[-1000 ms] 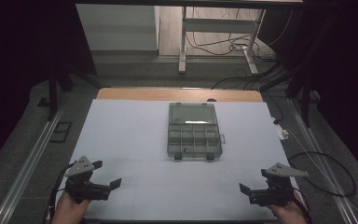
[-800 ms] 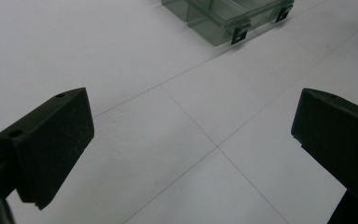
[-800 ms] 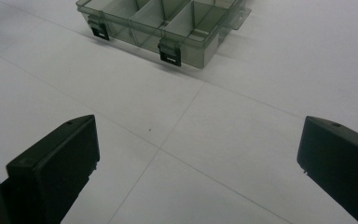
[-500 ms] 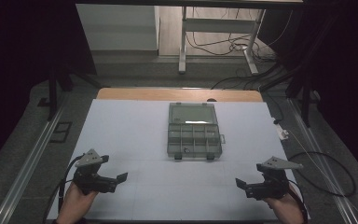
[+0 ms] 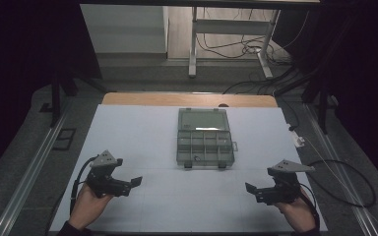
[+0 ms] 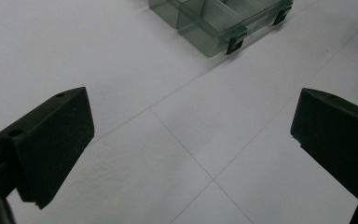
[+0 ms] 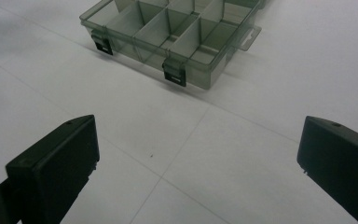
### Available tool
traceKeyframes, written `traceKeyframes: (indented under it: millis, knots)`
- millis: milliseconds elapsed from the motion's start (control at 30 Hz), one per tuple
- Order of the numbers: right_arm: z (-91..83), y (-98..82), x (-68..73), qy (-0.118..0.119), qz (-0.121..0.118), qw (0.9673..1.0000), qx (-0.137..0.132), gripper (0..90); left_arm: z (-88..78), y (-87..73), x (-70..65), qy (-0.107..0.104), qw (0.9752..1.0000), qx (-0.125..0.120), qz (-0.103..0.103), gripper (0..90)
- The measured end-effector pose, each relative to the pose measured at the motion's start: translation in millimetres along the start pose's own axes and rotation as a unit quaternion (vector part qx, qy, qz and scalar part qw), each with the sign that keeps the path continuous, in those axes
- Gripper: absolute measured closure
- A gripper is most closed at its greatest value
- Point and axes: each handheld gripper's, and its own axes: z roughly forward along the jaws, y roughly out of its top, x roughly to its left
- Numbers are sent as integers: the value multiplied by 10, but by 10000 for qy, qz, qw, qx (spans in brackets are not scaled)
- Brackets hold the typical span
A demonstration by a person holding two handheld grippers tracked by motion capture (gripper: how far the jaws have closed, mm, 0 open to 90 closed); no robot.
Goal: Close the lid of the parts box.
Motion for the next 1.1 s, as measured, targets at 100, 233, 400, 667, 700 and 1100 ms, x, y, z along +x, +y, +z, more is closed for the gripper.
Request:
traceKeyframes:
  millis: [100,233,400,667,700,1100]
  knots:
    - [12,26,-12,15,38,10000,-13,0,31,34,13,-10,10000,10,36,0]
    - [57,80,-32,69,99,9999,-27,0,94,92,35,-15,9999,49,99,0]
    - [119,135,-32,101,60,9999,-14,0,168,165,59,-28,9998,87,186,0]
    - [226,255,-54,229,28,9997,-46,0,300,292,104,-95,9995,107,295,0]
    - [236,267,-56,239,21,9997,-46,0,311,303,106,-105,9994,109,304,0]
    - [461,477,-73,263,1,9997,0,0,493,472,159,-252,9988,123,407,0]
